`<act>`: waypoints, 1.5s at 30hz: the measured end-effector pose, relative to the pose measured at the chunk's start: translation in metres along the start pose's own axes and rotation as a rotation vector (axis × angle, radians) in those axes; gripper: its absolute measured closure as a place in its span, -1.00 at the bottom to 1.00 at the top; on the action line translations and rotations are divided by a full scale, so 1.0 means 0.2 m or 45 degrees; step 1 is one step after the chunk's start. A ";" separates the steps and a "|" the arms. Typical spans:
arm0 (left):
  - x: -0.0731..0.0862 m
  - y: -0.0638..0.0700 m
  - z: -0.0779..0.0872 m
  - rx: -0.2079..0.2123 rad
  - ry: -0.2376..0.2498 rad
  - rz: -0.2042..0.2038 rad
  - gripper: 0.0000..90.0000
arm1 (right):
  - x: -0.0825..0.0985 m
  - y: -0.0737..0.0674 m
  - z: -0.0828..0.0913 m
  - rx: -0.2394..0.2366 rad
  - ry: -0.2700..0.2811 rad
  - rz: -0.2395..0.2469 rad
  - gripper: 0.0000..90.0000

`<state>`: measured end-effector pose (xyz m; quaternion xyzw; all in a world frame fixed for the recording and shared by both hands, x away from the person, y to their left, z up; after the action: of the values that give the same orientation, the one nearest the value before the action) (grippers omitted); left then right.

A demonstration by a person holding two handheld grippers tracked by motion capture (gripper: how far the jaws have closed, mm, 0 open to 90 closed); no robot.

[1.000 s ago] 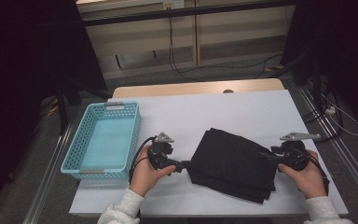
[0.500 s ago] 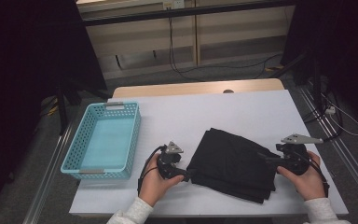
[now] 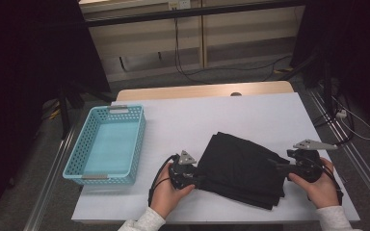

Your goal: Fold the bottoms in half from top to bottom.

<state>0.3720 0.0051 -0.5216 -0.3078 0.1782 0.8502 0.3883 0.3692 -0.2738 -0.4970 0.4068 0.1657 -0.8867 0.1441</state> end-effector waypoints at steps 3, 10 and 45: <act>0.00 0.01 0.00 0.026 -0.009 0.027 0.52 | 0.00 0.00 0.00 -0.002 0.001 -0.002 -0.60; -0.01 0.00 0.00 0.084 -0.048 0.098 0.88 | 0.00 0.00 0.00 0.006 0.007 -0.001 -0.59; -0.22 -0.59 -0.04 -0.105 -0.123 0.227 0.89 | 0.00 -0.08 -0.04 -0.019 -0.007 0.054 -0.63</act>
<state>0.4891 0.0513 -0.5062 -0.2652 0.1509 0.9017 0.3062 0.3683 -0.2561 -0.4998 0.4067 0.1633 -0.8833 0.1665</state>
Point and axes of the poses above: each handheld gripper's, and its own axes: z roughly backward along the jaws, x roughly out of its underside, y roughly to its right, the point moved 10 cm from there along -z, roughly forward along the jaws, and after that the axes turned 5 degrees about -x, right-handed, at the moved point
